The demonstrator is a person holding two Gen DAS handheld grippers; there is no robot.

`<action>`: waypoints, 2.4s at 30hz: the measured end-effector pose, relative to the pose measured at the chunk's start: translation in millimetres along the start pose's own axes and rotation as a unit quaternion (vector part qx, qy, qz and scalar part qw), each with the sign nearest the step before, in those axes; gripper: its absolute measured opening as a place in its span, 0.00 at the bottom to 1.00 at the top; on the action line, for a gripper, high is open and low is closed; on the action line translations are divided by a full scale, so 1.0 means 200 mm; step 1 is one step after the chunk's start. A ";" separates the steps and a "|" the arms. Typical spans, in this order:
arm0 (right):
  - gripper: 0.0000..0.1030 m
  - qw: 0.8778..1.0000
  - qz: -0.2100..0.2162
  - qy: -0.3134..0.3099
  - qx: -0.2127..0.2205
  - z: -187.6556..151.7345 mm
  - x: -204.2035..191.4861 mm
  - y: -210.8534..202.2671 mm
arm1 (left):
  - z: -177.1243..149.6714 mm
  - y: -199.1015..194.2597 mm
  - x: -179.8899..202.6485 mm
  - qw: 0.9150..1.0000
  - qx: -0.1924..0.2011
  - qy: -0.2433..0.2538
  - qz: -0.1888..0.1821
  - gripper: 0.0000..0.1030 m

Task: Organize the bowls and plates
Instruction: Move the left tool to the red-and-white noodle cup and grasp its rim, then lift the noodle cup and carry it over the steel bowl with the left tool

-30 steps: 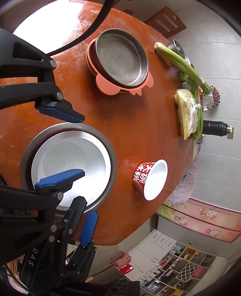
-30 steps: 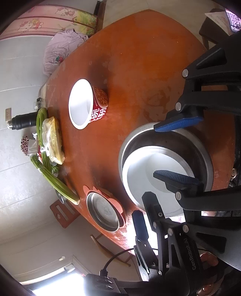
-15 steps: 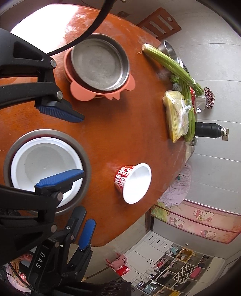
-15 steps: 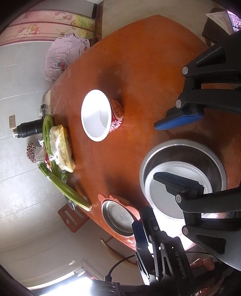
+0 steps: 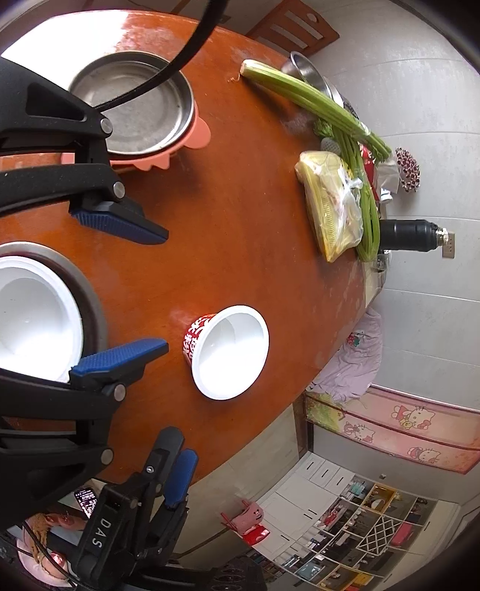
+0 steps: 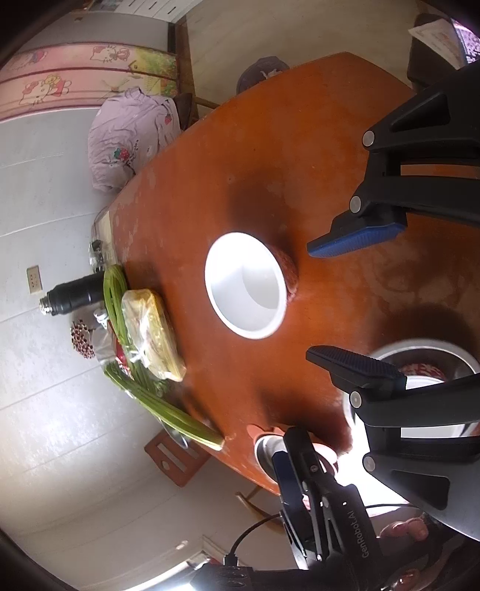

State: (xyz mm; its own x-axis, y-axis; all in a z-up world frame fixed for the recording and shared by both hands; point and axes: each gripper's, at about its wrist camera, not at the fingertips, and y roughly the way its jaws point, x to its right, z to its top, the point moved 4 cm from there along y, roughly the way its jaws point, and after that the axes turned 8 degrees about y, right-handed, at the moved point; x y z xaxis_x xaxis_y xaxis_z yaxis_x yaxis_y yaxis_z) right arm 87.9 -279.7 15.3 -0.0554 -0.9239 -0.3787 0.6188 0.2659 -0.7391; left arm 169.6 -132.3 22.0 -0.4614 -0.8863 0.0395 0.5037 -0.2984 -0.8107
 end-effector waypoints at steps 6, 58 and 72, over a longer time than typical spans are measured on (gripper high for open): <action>0.50 1.000 -0.009 0.020 -0.007 0.09 0.08 0.08 | 0.10 0.13 0.01 1.000 -0.003 0.007 -0.016 0.51; 0.51 0.994 0.012 -0.037 -0.101 0.17 0.02 0.52 | 0.24 0.63 0.08 0.992 -0.091 0.000 -0.082 0.46; 0.51 0.996 0.016 -0.055 -0.071 0.13 -0.10 0.33 | 0.21 0.37 0.07 0.997 -0.046 0.010 -0.067 0.46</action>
State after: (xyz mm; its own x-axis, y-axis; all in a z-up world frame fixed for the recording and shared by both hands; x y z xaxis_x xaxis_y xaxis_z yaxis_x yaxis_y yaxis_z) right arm 149.8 -249.7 -11.8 0.0534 -0.9370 -0.3453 0.5012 0.3243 -0.8023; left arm 230.2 -181.7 -13.2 -0.5343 -0.8335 0.1407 0.3673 -0.3789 -0.8494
